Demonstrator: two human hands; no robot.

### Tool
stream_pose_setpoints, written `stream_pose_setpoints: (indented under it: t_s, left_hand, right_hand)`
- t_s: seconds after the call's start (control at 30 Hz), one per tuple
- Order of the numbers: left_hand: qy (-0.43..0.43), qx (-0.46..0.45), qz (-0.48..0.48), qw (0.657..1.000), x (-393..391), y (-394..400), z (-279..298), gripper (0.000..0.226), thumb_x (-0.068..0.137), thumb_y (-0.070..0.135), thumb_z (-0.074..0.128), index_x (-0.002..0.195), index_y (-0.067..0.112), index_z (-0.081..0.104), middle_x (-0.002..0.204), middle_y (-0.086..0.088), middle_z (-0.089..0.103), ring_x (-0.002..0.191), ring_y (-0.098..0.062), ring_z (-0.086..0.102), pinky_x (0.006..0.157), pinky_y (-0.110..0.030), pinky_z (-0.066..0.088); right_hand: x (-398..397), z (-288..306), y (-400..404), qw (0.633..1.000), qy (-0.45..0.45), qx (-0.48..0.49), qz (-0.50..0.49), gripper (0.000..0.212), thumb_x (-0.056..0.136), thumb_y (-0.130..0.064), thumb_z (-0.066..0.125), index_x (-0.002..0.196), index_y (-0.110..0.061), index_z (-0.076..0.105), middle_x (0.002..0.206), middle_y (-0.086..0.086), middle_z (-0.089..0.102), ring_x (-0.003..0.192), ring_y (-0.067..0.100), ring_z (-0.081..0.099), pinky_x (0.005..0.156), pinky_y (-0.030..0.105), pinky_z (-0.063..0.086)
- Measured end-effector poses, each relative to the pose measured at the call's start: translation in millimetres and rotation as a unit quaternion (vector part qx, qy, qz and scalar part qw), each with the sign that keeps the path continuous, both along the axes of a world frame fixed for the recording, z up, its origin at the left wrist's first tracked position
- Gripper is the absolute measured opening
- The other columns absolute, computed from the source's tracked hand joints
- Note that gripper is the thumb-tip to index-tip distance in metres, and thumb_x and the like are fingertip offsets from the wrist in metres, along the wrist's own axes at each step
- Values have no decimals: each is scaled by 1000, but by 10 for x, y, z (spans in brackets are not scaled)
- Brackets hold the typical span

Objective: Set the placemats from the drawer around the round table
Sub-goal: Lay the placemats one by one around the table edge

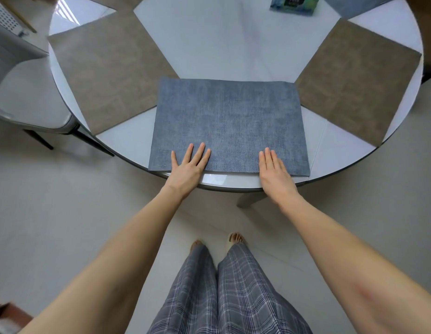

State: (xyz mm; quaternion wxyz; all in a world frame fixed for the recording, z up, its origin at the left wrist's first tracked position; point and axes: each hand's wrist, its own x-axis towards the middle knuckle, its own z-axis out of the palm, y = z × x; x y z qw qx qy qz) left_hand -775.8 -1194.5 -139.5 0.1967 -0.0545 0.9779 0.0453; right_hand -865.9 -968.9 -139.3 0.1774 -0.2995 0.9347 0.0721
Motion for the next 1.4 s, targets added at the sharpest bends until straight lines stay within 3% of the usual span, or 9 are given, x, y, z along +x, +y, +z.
stream_pose_setpoints:
  t_s: [0.2, 0.37, 0.5, 0.63, 0.77, 1.0, 1.13, 1.3, 1.4]
  left_hand:
    - [14, 17, 9, 1000, -23, -25, -24, 75, 95, -7, 26, 153, 21, -12, 160, 0, -18, 147, -29, -17, 112, -67, -4]
    - [10, 53, 15, 998, -9, -55, -59, 58, 104, 29, 20, 153, 23, -11, 160, 2, -18, 147, -27, -18, 113, -65, -7]
    - [15, 58, 15, 998, 12, -81, -143, 68, 99, 54, 21, 153, 26, -10, 160, 5, -18, 147, -25, -17, 111, -62, -10]
    - [19, 82, 31, 996, 14, -88, -158, 63, 101, 49, 20, 153, 28, -10, 160, 7, -17, 147, -23, -18, 113, -60, -13]
    - [15, 102, 39, 994, -4, -113, -167, 62, 102, 48, 22, 152, 31, -10, 159, 9, -19, 147, -21, -20, 112, -57, -16]
    - [32, 93, 33, 995, 8, -115, -221, 61, 102, 48, 19, 152, 31, -10, 159, 9, -19, 147, -20, -20, 113, -56, -16]
    - [37, 90, 29, 995, -26, -154, -213, 60, 102, 47, 19, 153, 30, -6, 160, 8, -16, 147, -21, -19, 113, -58, -15]
    - [34, 98, 30, 994, -75, -165, -185, 60, 103, 45, 23, 154, 27, -3, 161, 5, -14, 147, -23, -18, 113, -59, -14]
    - [39, 92, 43, 994, -41, -105, -188, 59, 103, 43, 22, 154, 26, -3, 161, 4, -14, 147, -24, -17, 114, -57, -13]
  right_hand:
    - [-41, -73, -20, 1000, 15, -5, -5, 56, 98, 7, 17, 148, 4, -9, 157, 24, -9, 147, 35, -5, 121, 42, 6]
    - [-2, -89, -48, 1000, 15, -1, -17, 57, 97, 8, 17, 147, 5, -10, 157, 24, -10, 147, 35, -6, 121, 44, 5]
    - [20, -102, -61, 999, 13, -9, -33, 67, 94, 11, 27, 147, 3, -14, 157, 22, -15, 147, 33, -10, 121, 43, 5]
    - [40, -99, -60, 996, -21, -49, -66, 86, 84, 17, 39, 148, -2, -16, 157, 15, -20, 146, 27, -16, 121, 43, -2]
    - [20, -100, -6, 978, -93, -150, -115, 71, 94, -4, 34, 152, -10, -7, 159, 5, -15, 147, 17, -16, 118, 38, -13]
    - [19, -157, 73, 974, -77, -185, -101, 63, 102, -31, 35, 153, -13, 1, 160, 4, -5, 148, 17, -8, 119, 34, -8]
    - [36, -141, 58, 987, -31, -136, -80, 59, 104, -28, 31, 152, -9, 3, 160, 10, -2, 149, 22, -2, 121, 37, 0]
    - [75, -90, -11, 999, 18, -38, -35, 53, 98, 3, 16, 147, 8, -3, 155, 29, 0, 146, 40, 6, 118, 48, 14]
    - [80, -167, -54, 996, 58, -56, -23, 58, 88, 1, 4, 144, 14, 12, 150, 35, 17, 140, 45, 23, 112, 53, 28]
